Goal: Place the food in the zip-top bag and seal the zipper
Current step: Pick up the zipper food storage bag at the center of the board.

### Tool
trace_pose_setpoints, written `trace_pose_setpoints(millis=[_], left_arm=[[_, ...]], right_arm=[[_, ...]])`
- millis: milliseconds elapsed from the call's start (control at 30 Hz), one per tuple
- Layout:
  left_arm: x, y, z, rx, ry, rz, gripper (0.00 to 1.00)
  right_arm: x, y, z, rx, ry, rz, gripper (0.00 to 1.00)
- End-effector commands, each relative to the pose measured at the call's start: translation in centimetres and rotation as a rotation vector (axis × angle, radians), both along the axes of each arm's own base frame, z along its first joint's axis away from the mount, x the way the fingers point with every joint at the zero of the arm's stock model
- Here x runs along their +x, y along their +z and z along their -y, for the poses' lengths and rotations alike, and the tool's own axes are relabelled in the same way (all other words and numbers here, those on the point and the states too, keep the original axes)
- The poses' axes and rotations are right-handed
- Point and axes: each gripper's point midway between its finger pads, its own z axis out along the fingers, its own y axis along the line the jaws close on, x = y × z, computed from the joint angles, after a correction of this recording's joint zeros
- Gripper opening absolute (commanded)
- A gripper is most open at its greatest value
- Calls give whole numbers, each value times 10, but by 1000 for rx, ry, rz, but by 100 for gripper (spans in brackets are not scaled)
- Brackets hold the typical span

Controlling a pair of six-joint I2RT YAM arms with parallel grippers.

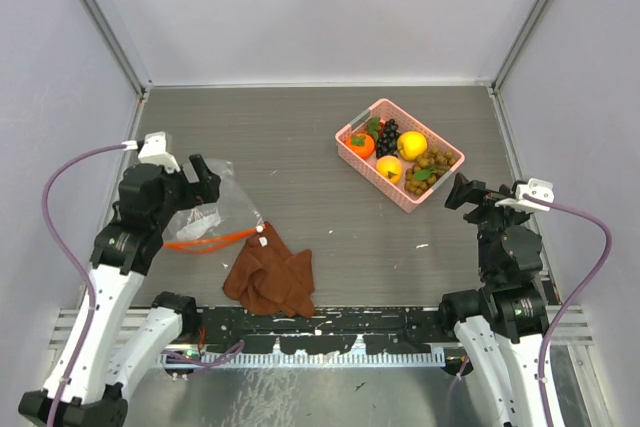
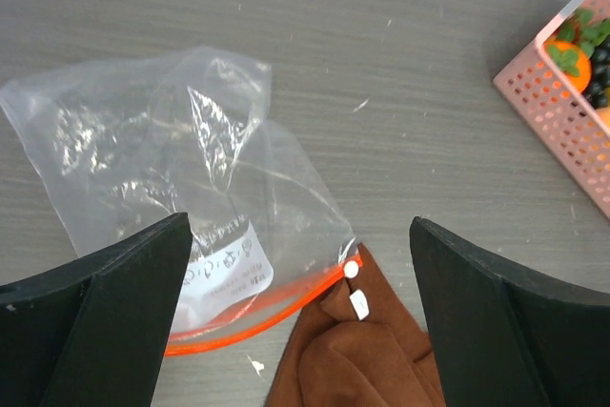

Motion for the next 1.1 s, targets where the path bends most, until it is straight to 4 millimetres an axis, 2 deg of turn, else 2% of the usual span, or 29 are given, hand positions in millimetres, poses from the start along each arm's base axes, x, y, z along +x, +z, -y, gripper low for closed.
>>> trace_pose_setpoints(millis=[0, 67, 200, 300, 600, 800, 900, 1067], left_arm=[[2, -20, 7, -38, 12, -142, 98], [6, -41, 7, -23, 25, -245, 99], [13, -70, 8, 10, 42, -419, 100], [20, -87, 16, 4, 28, -521, 97], [45, -137, 30, -37, 52, -647, 88], [58, -168, 27, -8, 89, -700, 79], [63, -180, 23, 25, 103, -719, 70], [72, -190, 24, 31, 99, -725, 35]], right_arm=[[-2, 19, -4, 26, 24, 81, 100], [-3, 19, -7, 25, 37, 86, 100], [-4, 21, -8, 27, 44, 95, 100], [-4, 21, -10, 28, 57, 97, 100], [-6, 22, -12, 28, 67, 108, 100], [-7, 22, -15, 25, 87, 110, 100], [-7, 26, -21, 31, 121, 126, 100], [-4, 23, -27, 25, 145, 100, 100]])
